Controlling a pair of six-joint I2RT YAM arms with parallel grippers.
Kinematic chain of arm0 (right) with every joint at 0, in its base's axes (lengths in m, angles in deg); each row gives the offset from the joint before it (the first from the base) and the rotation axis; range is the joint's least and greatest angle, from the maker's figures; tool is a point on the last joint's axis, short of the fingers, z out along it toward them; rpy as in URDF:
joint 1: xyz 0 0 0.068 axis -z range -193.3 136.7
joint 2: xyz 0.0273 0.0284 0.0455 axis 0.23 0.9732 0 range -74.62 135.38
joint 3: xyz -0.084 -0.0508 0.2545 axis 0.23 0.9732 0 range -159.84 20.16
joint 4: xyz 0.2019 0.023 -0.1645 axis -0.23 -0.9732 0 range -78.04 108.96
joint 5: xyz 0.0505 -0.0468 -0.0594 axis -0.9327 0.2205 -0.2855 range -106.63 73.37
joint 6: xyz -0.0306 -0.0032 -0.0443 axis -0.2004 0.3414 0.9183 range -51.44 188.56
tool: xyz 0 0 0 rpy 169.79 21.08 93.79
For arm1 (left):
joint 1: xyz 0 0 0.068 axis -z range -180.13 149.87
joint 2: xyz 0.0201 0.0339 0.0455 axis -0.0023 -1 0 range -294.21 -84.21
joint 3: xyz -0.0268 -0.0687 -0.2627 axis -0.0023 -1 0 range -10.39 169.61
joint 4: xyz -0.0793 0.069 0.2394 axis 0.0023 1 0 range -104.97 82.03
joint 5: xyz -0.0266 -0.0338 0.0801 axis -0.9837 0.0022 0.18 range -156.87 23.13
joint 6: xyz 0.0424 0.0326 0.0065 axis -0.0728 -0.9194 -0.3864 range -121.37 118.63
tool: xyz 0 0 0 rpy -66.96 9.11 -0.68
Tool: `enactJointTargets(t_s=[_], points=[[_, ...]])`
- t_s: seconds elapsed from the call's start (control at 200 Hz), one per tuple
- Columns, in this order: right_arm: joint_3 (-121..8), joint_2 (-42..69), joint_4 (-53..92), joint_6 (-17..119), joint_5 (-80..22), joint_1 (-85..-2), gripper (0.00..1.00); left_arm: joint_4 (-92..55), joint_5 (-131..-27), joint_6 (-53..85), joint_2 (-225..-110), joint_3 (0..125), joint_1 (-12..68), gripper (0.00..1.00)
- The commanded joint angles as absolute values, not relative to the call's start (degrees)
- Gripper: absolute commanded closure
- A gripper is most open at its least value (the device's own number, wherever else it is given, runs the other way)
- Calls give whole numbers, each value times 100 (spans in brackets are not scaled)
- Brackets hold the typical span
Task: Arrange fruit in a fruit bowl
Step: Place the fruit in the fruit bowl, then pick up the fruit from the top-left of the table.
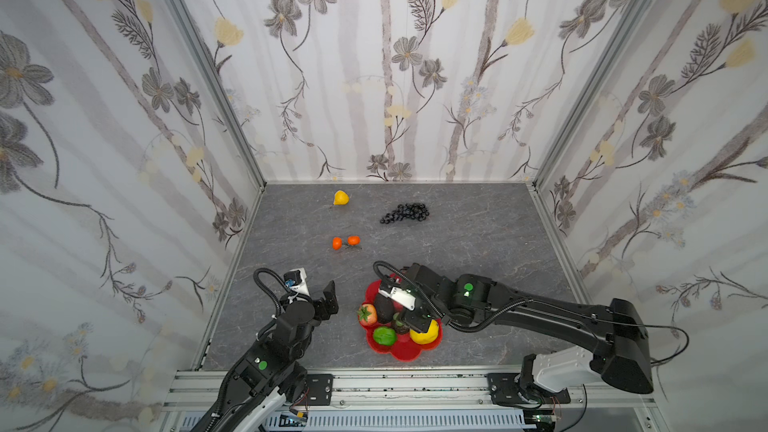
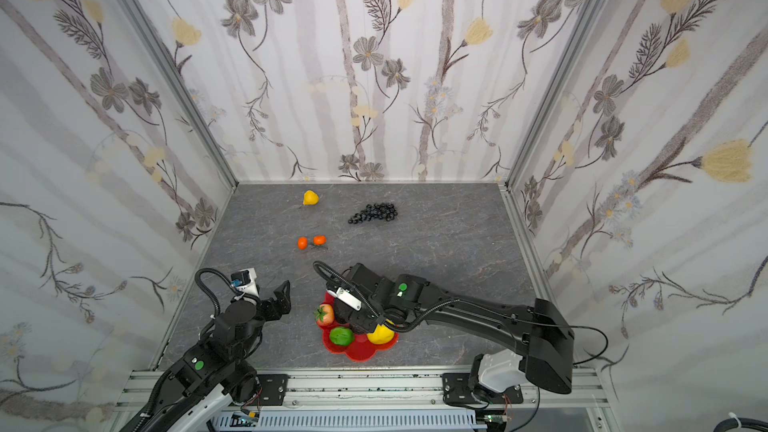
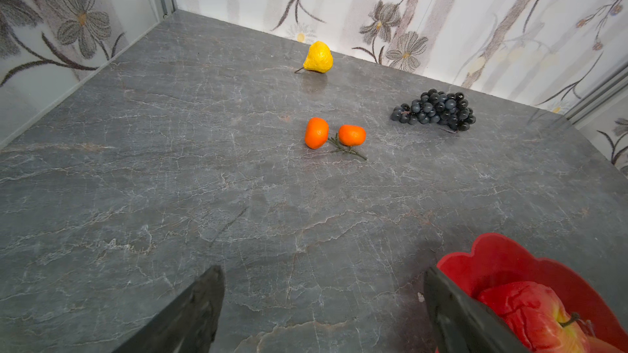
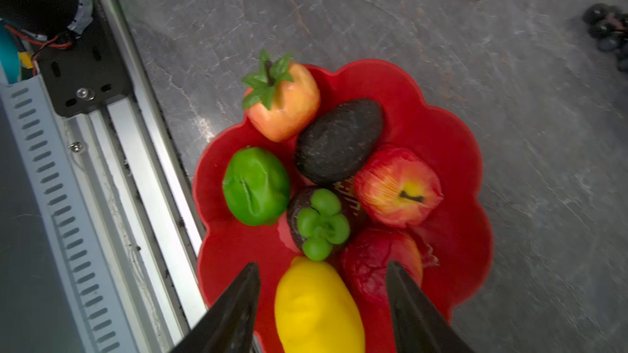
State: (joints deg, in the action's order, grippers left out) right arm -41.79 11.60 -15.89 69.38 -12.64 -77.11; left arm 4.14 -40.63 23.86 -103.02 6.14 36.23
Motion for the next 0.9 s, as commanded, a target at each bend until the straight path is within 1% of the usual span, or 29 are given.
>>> enactJointTargets(t_s=[0.0,0.105,0.185,0.215,0.235,0.32,0.41,0.53,0.675,0.894], points=[[-3799,616,-1020,6602,-746,-7157,35,-503,-3851,2753,-11183,925,3572,8],[-3194,51,-525,6147,-510,-6374,31,-890,-4125,2724,-12623,1613,3238,7],[-2748,-311,-144,5855,-492,-5892,28,-1261,-4815,2576,-13621,2151,2784,4],[-2603,-410,-7,5801,-510,-5841,27,-1444,-5098,2525,-13961,2329,2635,3],[-2491,-491,103,5766,-520,-5632,26,-1515,-5257,2503,-14176,2476,2517,2],[-2045,-744,526,5668,-498,-5408,24,-1556,-5620,2472,-15207,3225,2062,1],[-1632,-939,958,5561,-443,-5314,21,-1283,-5835,2454,-16318,4170,1685,1],[-1220,-1126,1444,5514,-417,-5285,20,-578,-5794,2105,-17770,5758,1453,1],[-978,-1284,1749,5464,-446,-5276,19,622,-5357,1541,-19573,7826,1380,3],[-885,-1310,1925,5450,-528,-5271,19,1758,-5111,1078,-21402,10311,1284,3]])
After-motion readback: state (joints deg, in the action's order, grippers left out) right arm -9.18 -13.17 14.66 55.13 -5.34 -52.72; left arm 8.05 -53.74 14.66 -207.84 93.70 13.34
